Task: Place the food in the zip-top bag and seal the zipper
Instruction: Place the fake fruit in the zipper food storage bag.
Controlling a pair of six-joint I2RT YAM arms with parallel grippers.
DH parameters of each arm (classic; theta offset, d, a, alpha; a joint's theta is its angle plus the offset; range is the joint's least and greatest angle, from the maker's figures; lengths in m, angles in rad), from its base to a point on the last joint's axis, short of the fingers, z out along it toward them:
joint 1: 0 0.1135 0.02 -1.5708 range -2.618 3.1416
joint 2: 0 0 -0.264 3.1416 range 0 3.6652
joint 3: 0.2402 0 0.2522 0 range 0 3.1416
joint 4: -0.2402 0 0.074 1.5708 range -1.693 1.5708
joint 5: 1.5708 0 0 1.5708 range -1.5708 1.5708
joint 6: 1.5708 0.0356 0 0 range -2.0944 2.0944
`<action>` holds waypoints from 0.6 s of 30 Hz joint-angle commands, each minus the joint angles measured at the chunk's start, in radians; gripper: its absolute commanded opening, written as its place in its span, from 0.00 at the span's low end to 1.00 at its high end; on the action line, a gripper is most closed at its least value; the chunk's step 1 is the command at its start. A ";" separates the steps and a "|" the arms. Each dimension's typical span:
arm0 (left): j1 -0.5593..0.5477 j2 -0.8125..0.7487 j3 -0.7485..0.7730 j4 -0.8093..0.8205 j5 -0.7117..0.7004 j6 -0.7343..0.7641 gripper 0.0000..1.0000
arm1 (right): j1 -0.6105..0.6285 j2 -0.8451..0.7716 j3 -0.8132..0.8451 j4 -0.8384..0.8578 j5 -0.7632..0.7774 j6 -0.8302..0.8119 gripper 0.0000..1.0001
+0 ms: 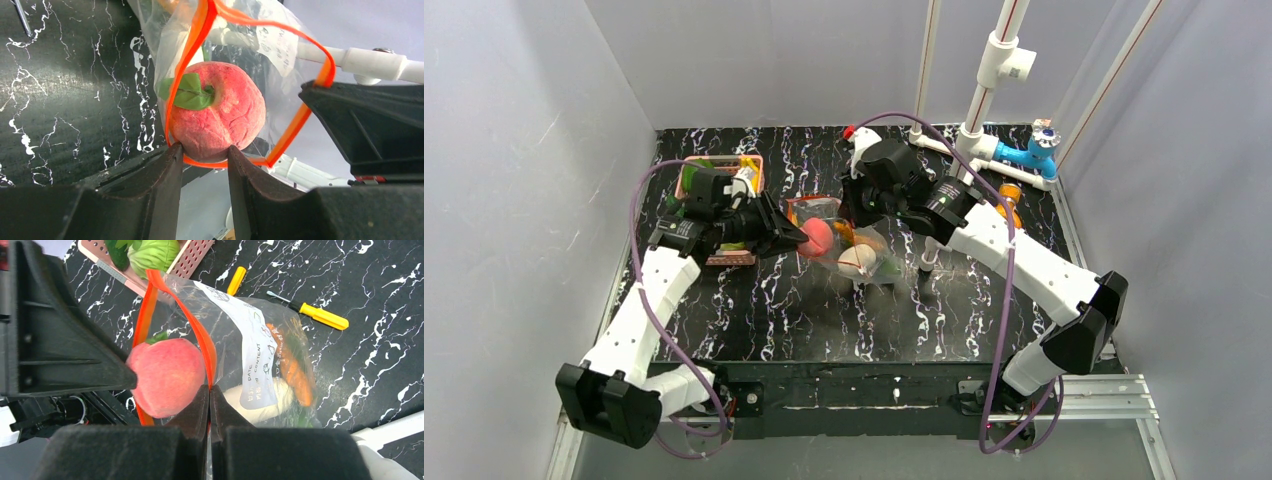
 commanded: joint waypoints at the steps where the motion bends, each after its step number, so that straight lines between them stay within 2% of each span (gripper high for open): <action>1: -0.030 0.055 0.053 -0.018 -0.022 0.002 0.04 | -0.004 -0.030 0.002 0.066 -0.030 0.004 0.01; 10: -0.129 0.166 0.133 0.008 -0.073 -0.025 0.11 | -0.001 -0.020 -0.009 0.072 -0.087 -0.002 0.01; 13: -0.157 0.193 0.149 0.020 -0.077 -0.026 0.16 | -0.001 -0.023 -0.013 0.075 -0.091 -0.002 0.01; 15: -0.175 0.208 0.155 0.022 -0.073 -0.024 0.25 | -0.001 -0.025 -0.016 0.078 -0.092 0.000 0.01; 18: -0.190 0.214 0.149 0.021 -0.068 -0.007 0.43 | -0.002 -0.027 -0.020 0.081 -0.090 0.001 0.01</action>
